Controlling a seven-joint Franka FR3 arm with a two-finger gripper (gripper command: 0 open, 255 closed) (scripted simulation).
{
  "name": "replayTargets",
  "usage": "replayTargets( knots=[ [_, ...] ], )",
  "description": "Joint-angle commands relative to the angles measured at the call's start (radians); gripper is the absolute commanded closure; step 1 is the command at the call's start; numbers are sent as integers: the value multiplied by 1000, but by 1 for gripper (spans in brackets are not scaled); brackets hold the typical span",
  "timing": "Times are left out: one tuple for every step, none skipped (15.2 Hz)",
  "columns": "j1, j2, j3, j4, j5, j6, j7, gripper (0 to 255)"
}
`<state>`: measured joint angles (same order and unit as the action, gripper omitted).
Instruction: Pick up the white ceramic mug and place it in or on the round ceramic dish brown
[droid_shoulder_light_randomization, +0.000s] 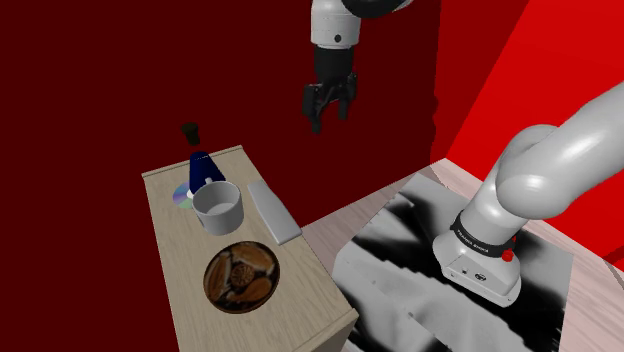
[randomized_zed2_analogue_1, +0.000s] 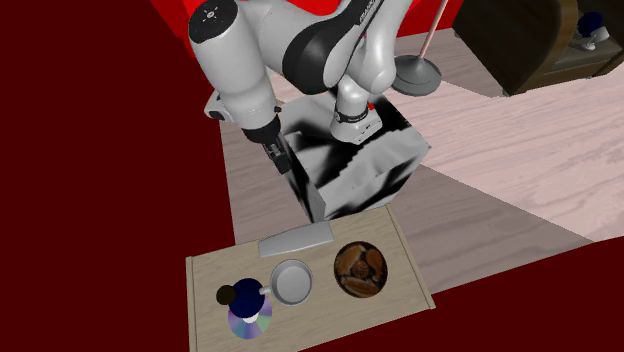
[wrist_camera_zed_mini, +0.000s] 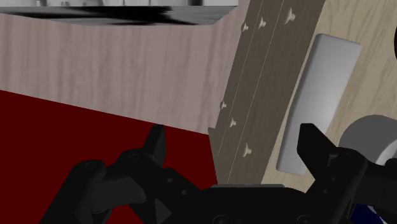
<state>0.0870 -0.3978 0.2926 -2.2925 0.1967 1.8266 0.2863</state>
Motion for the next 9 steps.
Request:
replayTargets(
  knots=[
    [7,53,29,19,2,38,34,0],
    [10,85,44,35,0,57,53,0],
    [13,119,60,53,-4,74,73,0],
    [16,153,75,71,-9,91,93,0],
    [20,187,89,91,-16,108,114,0],
    [24,223,103,112,-24,123,135,0],
    [28,259,116,134,-35,138,157,0],
    [32,296,128,158,-46,151,179,0],
    [37,333,140,182,-60,164,201,0]
  ],
)
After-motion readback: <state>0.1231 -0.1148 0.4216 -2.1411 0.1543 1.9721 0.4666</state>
